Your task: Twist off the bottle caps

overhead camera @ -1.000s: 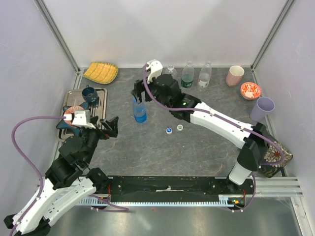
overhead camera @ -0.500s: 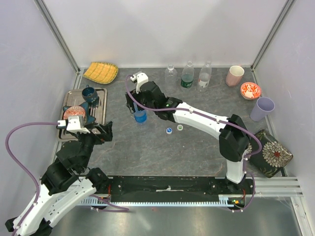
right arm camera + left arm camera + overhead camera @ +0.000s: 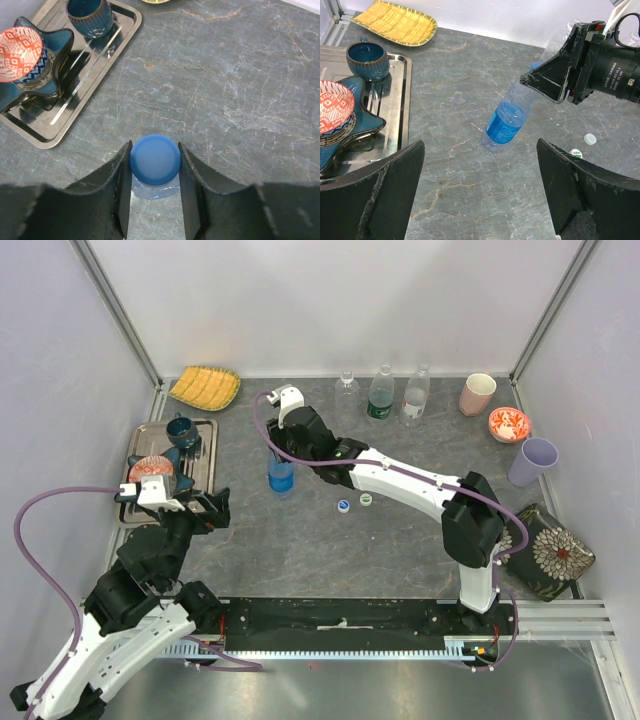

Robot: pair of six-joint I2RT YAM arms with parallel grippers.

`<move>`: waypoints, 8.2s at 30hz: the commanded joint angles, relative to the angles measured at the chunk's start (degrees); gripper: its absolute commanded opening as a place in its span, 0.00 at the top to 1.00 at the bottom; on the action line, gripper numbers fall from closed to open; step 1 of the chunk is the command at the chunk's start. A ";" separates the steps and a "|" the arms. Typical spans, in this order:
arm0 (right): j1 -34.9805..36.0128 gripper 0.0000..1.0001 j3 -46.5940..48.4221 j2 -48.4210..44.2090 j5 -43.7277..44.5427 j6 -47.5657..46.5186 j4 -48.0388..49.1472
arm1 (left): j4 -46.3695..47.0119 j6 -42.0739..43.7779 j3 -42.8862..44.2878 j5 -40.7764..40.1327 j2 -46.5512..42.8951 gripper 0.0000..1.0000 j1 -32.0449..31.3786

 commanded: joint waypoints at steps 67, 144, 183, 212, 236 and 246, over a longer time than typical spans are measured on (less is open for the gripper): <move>-7.66 1.00 -21.24 -47.81 -36.57 17.64 3.86 | 41.60 2.93 10.96 98.16 42.48 0.26 11.10; -5.55 0.80 -14.48 -39.90 -10.37 21.86 -5.63 | 38.26 26.58 7.79 26.71 37.91 0.59 -12.19; -8.72 1.00 -22.03 -46.85 -80.07 2.79 8.70 | 78.60 -28.44 13.24 117.24 49.77 0.56 5.48; -8.80 0.18 -13.17 -46.94 -57.94 4.46 0.35 | 40.11 2.32 16.32 106.16 44.77 0.55 5.48; -8.54 0.06 0.72 -39.65 -14.33 17.37 -16.88 | 33.25 23.76 13.77 34.39 40.37 0.54 -9.64; -6.61 0.09 1.78 -36.13 -10.20 17.11 -17.41 | 33.78 24.73 14.30 21.35 43.18 0.54 -12.10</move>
